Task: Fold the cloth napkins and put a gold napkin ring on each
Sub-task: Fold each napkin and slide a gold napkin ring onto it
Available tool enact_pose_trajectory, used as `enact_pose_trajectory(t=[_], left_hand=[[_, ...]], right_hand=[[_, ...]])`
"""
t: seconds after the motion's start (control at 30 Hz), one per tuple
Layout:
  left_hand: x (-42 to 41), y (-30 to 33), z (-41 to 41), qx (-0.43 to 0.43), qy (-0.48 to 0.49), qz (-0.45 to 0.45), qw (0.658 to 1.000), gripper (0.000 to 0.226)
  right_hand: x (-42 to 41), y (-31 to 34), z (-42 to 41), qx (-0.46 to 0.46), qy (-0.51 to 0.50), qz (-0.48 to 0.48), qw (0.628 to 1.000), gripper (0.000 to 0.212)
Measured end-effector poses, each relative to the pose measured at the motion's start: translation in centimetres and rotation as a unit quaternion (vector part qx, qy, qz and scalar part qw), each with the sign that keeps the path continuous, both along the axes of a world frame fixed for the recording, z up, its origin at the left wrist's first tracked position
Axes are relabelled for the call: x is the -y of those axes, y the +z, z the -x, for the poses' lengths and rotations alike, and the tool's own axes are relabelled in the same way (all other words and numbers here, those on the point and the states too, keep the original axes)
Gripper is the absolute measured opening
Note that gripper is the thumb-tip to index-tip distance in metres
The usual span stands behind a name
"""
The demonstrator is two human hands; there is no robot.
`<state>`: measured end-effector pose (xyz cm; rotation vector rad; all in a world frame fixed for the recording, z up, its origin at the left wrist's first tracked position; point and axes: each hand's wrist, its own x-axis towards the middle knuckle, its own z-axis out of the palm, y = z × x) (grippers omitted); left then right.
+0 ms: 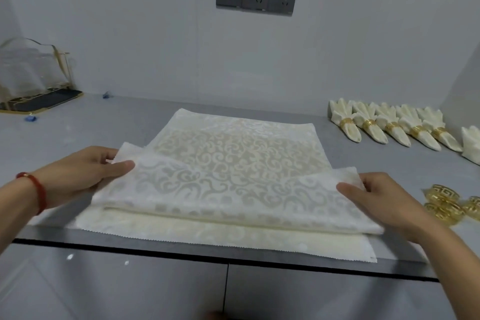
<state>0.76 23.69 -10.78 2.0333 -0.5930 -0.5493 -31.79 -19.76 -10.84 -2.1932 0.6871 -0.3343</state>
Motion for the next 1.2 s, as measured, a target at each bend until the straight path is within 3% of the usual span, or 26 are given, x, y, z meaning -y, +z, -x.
enact_pose_trajectory(t=[0.07, 0.17, 0.23, 0.43, 0.6, 0.67, 0.77, 0.87, 0.97, 1.2], left_hand=[[0.1, -0.2, -1.1, -0.018, 0.0, -0.034, 0.999, 0.055], [3.1, -0.1, -2.7, 0.053, 0.06, -0.043, 0.996, 0.033], [6.0, 0.1, -4.4, 0.118, 0.108, -0.06, 0.985, 0.036], [12.6, -0.5, -9.7, 0.191, 0.169, -0.117, 0.96, 0.037], [14.6, -1.9, -11.9, 0.189, 0.152, -0.133, 0.961, 0.032], [14.2, -2.8, -12.6, 0.196, 0.149, -0.1, 0.964, 0.038], [13.1, -3.9, -13.7, 0.173, 0.141, -0.038, 0.974, 0.046], [12.9, -4.3, -14.5, 0.169, 0.156, -0.022, 0.973, 0.035], [13.1, -4.7, -14.8, 0.2, 0.178, -0.019, 0.963, 0.02], [13.6, -4.1, -14.5, 0.217, 0.195, -0.042, 0.955, 0.017]], right_hand=[[0.4, 0.3, -0.2, 0.003, 0.006, -0.018, 1.0, 0.049], [2.1, 0.3, -3.0, 0.023, -0.04, 0.018, 0.999, 0.049], [4.1, 0.1, -6.1, 0.021, -0.079, 0.046, 0.996, 0.049], [8.4, -1.2, -13.1, -0.001, -0.123, 0.08, 0.989, 0.036], [10.2, -3.6, -15.0, 0.018, -0.101, 0.163, 0.981, 0.049], [10.4, -4.1, -14.8, 0.036, -0.114, 0.14, 0.983, 0.052], [11.5, -4.0, -14.3, 0.043, -0.115, 0.072, 0.99, 0.039], [12.3, -3.9, -14.3, 0.044, -0.125, 0.072, 0.989, 0.021], [12.2, -4.1, -15.0, 0.024, -0.153, 0.092, 0.984, 0.019], [12.2, -4.1, -15.5, 0.012, -0.187, 0.105, 0.977, 0.019]])
